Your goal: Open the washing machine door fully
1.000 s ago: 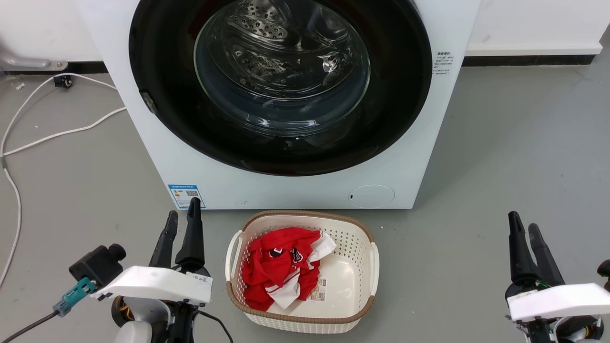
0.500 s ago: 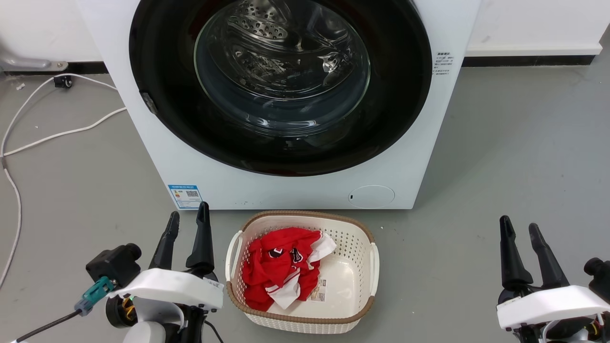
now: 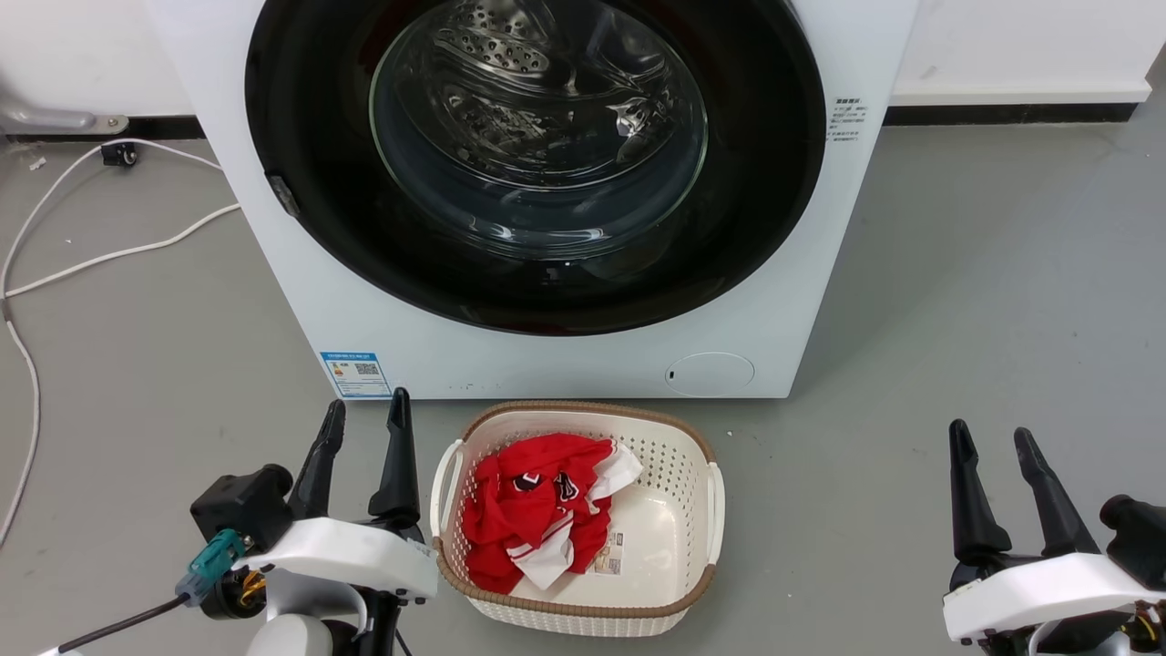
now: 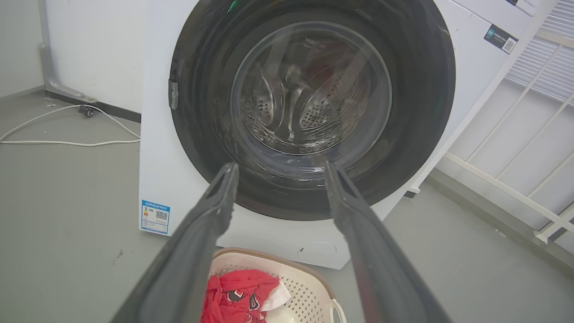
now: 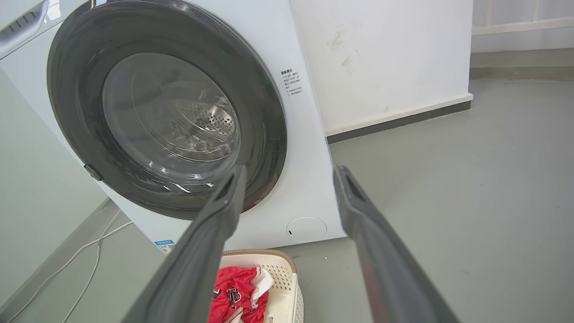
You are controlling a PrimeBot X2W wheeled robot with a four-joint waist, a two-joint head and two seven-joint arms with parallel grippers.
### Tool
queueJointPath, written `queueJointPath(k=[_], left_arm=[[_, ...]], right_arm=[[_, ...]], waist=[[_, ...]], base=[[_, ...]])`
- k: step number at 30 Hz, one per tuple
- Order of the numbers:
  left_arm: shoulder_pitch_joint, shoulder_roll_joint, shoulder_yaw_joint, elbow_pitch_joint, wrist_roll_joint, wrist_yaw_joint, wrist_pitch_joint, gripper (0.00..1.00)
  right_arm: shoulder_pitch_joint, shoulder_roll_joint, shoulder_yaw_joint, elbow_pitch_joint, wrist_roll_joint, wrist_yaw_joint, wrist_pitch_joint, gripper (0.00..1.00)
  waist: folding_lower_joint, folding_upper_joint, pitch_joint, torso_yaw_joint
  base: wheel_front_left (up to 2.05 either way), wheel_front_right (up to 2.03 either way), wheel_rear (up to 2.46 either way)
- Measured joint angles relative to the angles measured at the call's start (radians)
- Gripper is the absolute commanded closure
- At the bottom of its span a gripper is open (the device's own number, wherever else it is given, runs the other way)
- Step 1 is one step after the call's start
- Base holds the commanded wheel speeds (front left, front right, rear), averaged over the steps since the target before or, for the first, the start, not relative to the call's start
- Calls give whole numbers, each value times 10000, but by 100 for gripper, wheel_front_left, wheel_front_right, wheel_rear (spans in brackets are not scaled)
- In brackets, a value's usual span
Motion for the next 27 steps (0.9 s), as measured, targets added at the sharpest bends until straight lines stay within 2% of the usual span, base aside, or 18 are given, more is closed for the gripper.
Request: queueJointPath(k=[27], left_arm=[[-45, -4, -278, 79, 2330, 159, -564, 0]], right_arm=[[185, 2, -6, -234, -2313, 0, -192, 0]], waist=[[0, 0, 12, -49]], base=[[0, 0, 0]])
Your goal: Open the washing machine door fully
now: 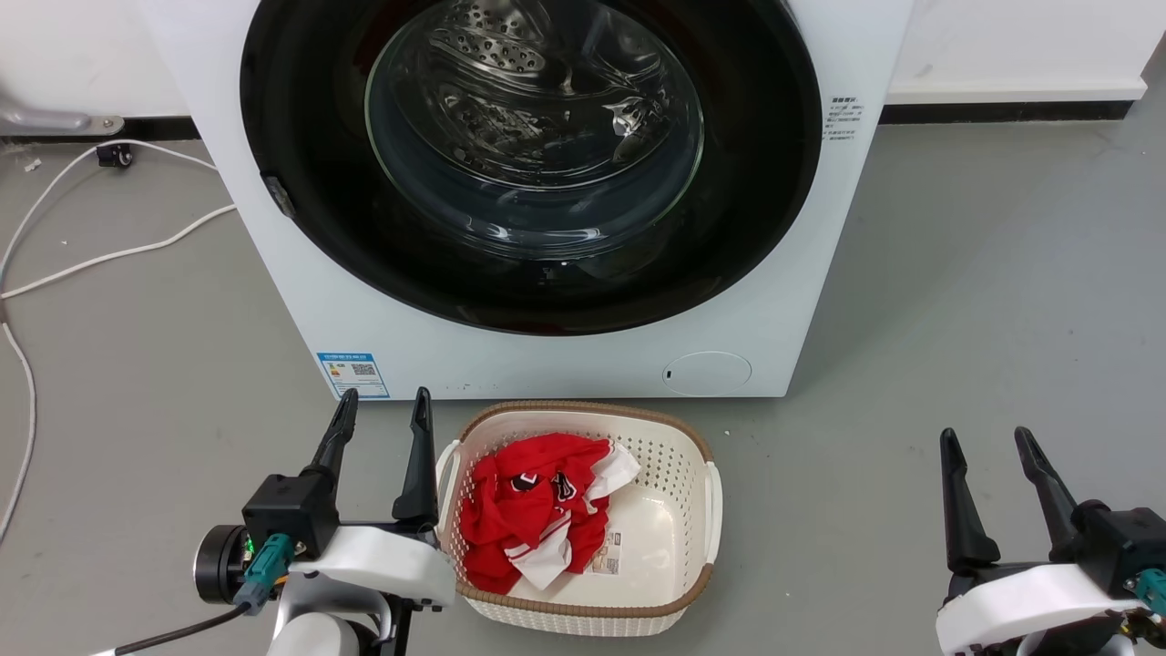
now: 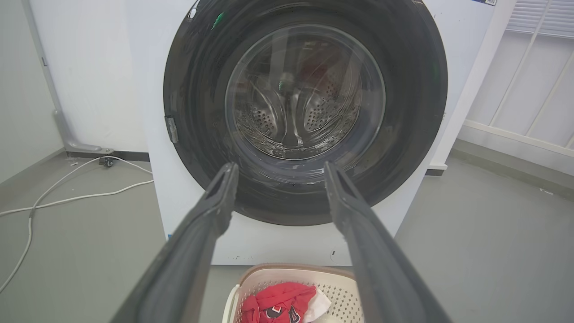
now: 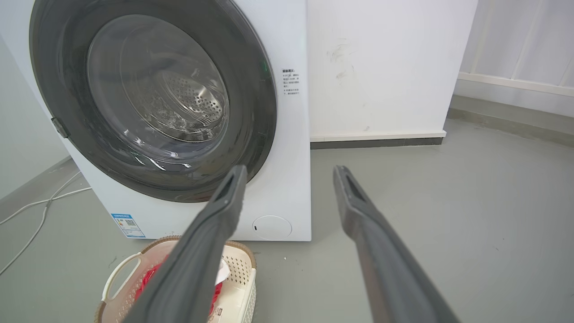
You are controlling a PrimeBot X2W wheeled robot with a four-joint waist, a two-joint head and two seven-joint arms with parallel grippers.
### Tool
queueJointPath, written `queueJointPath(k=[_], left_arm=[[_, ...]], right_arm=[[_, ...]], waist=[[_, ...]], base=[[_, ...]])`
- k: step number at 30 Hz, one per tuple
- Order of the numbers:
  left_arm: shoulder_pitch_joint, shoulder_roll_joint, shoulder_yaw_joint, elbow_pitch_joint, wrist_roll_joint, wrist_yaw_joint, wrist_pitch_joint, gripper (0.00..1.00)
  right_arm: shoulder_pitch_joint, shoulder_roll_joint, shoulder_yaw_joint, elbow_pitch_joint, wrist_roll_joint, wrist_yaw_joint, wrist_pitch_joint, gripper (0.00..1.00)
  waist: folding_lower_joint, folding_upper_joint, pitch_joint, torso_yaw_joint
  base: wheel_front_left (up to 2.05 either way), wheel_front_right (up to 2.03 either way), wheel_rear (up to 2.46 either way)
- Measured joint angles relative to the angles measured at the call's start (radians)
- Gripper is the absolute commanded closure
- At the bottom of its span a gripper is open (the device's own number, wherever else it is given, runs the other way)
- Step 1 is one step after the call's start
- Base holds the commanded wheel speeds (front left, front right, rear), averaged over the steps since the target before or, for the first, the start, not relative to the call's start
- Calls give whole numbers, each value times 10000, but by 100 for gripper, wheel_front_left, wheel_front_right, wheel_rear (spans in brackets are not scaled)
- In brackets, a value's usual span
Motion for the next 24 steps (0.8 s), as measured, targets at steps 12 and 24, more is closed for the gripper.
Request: queueJointPath(k=[12, 24], left_arm=[[0, 0, -71, 54, 807, 75, -217, 0], [0, -4, -107, 121, 1191, 161, -347, 0]], right_arm=[[57, 2, -19, -67, -819, 0, -71, 0], [119, 2, -58, -125, -1187, 2, -123, 0]], waist=[[0, 0, -46, 54], [0, 0, -46, 78]], base=[[0, 0, 0], [0, 0, 0]])
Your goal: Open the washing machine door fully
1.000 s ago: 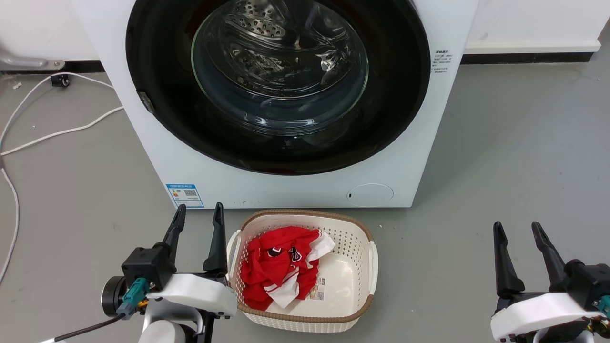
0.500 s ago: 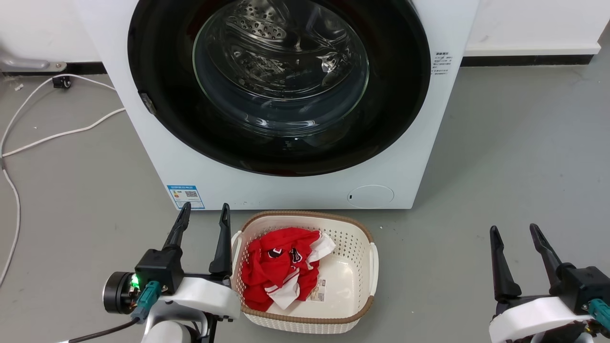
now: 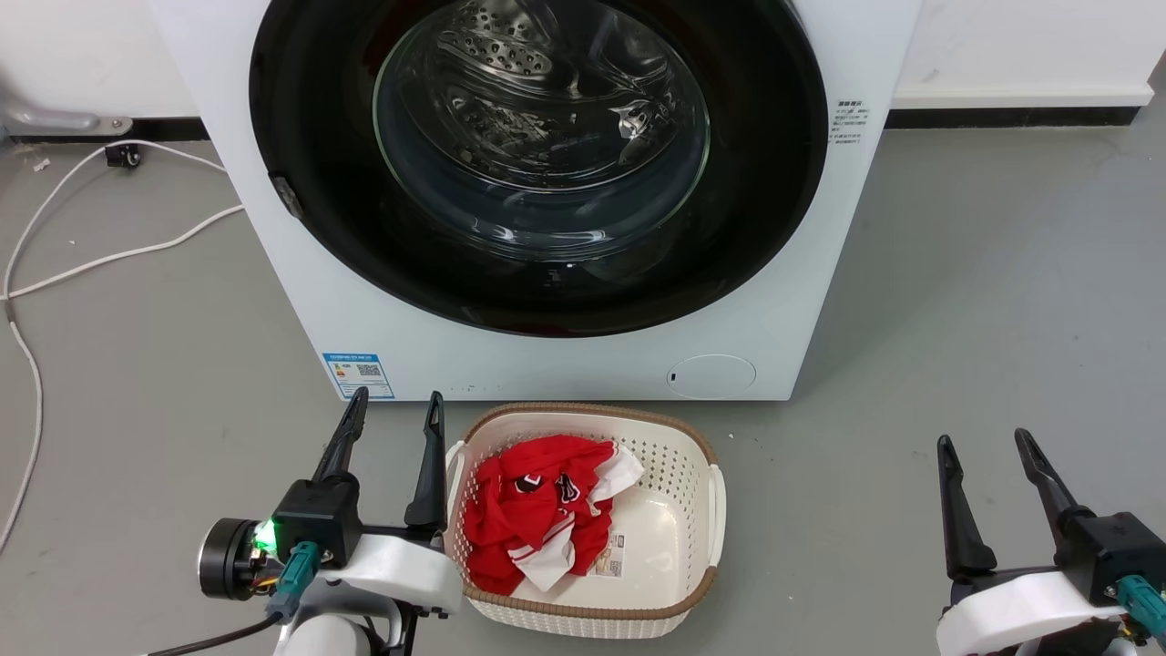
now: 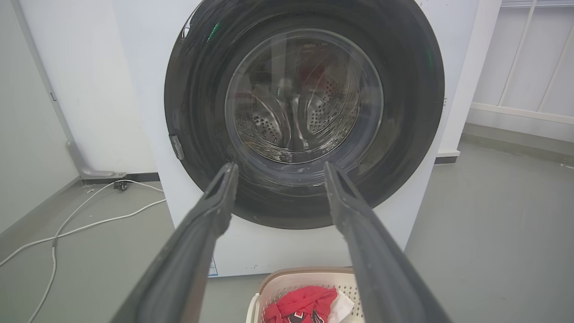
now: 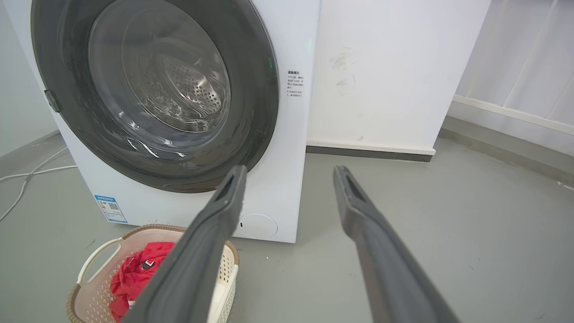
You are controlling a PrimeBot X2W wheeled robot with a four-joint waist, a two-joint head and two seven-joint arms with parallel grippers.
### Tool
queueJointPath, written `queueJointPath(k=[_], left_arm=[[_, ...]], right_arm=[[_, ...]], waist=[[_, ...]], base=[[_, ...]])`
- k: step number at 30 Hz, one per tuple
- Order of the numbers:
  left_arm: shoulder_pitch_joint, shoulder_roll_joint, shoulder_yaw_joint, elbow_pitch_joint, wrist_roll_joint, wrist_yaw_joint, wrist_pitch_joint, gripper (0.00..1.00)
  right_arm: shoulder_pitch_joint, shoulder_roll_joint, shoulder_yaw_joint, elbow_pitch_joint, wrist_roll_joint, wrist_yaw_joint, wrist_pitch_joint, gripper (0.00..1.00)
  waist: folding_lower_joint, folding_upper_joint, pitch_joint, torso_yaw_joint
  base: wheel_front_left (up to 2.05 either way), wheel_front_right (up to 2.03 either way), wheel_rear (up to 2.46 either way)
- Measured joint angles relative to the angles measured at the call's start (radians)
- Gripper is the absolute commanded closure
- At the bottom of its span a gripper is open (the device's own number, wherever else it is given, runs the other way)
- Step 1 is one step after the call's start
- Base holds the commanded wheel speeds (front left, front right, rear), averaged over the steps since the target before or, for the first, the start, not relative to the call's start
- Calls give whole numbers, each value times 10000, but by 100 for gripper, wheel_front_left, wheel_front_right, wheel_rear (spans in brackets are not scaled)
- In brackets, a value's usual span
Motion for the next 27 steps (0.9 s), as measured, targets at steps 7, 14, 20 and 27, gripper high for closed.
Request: queueJointPath(k=[7, 14, 20, 27], left_arm=[[0, -2, 4, 44, -65, 10, 0, 0], [0, -2, 10, 58, -69, 44, 0, 0], [1, -2, 17, 58, -84, 46, 0, 0], [1, -2, 25, 54, -140, 59, 0, 0]], right_arm=[[0, 0, -13, 48, 77, -2, 6, 0], [-1, 0, 6, 100, 184, 0, -6, 100], [-4, 0, 54, 144, 403, -2, -46, 100], [-82, 4, 127, 155, 2537, 0, -173, 100]], waist=[[0, 0, 15, -20], [0, 0, 14, -22], [0, 0, 8, -22], [0, 0, 12, -28]], base=[[0, 0, 0], [0, 0, 0], [0, 0, 0], [0, 0, 0]])
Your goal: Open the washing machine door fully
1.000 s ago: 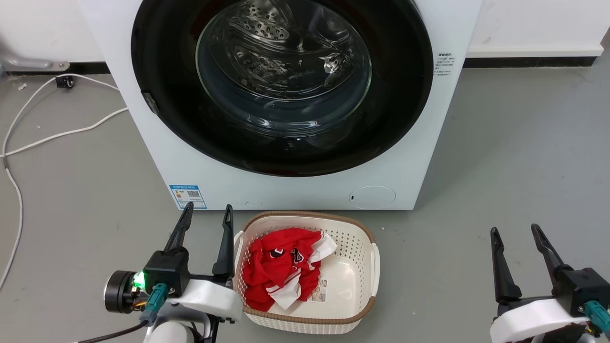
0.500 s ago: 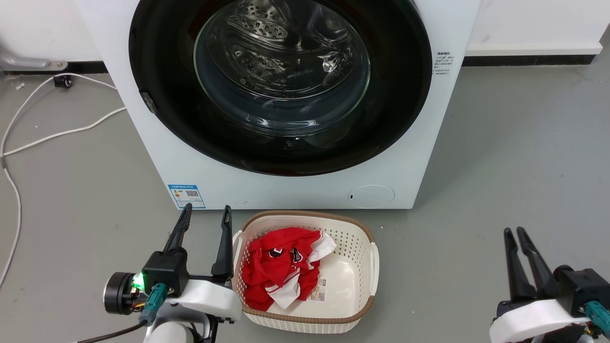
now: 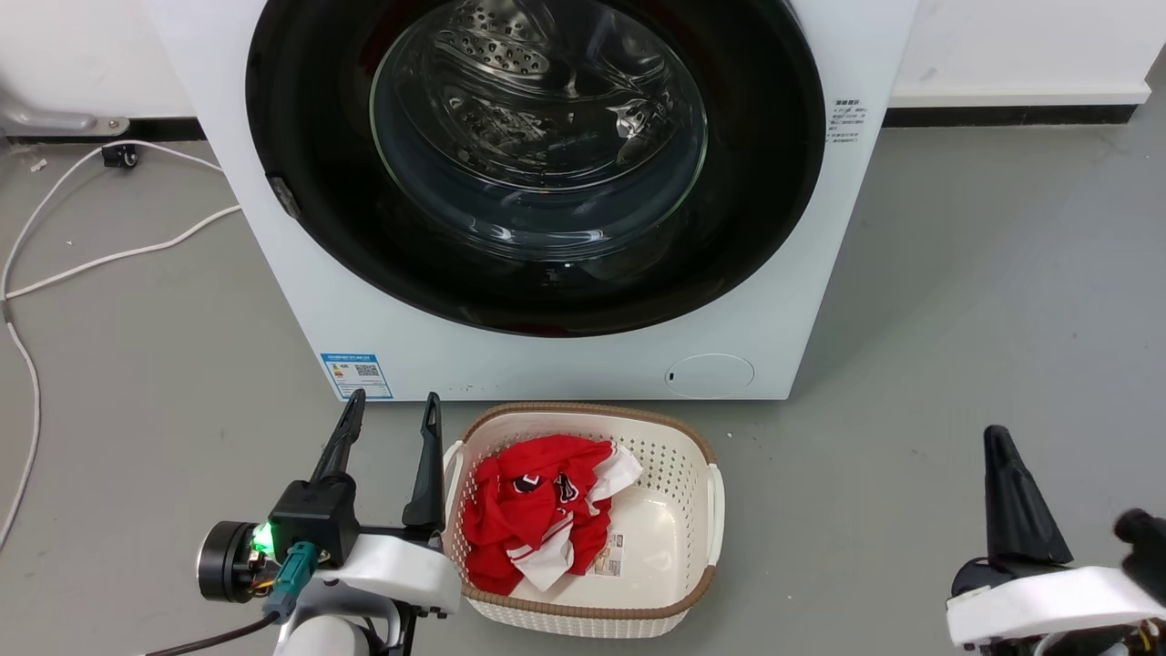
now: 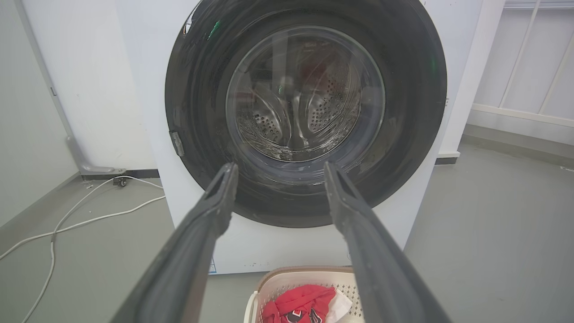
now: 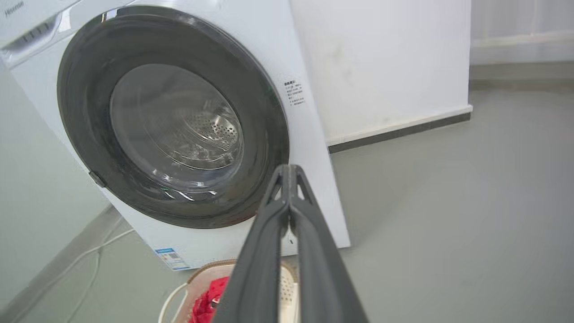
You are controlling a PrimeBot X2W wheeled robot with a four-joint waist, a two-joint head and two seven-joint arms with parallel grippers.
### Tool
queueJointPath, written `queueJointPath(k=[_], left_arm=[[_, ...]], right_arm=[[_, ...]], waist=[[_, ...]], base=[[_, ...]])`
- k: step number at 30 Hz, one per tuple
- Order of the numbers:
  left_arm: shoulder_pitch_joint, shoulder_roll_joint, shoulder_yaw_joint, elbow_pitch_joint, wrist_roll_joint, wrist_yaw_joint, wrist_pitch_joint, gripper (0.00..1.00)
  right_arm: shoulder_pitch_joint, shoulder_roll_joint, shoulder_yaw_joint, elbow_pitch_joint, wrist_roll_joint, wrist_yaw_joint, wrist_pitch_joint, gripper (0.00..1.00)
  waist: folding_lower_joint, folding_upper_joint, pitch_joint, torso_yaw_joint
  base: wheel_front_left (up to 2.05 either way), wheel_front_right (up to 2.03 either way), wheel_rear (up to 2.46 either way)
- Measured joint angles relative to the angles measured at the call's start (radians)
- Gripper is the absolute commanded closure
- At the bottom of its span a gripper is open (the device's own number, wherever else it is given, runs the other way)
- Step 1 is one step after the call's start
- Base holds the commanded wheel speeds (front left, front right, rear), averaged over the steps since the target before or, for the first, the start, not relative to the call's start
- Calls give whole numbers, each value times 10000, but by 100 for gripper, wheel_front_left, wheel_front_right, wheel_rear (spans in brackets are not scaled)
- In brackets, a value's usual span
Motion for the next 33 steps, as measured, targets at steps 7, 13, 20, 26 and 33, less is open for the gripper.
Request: queueJointPath(k=[7, 13, 20, 26, 33], left_arm=[[2, 0, -6, -17, -33, 40, 0, 0], [-5, -4, -12, -100, -98, 119, 0, 0], [-218, -6, -58, -257, -104, 203, -2, 0], [-504, -6, -155, -470, -102, 265, -2, 0], [-1029, -4, -286, -800, -104, 401, -2, 0]], right_arm=[[-336, 6, 261, -15, 6652, -2, 226, 100], [-992, 8, -259, -176, 10512, -4, 734, 100], [-2522, -384, -1116, 167, 12157, -4, 1404, 100], [-4434, -953, -1498, 1283, 12943, -4, 2048, 100], [-7177, -1956, -1348, 3007, 12916, -4, 2675, 100]], waist=[[0, 0, 16, -14], [0, 0, 142, -41], [0, 0, 495, -44], [0, 0, 984, -9], [1, 0, 1792, 92]], base=[[0, 0, 0], [0, 0, 0], [0, 0, 0], [0, 0, 0], [0, 0, 0]])
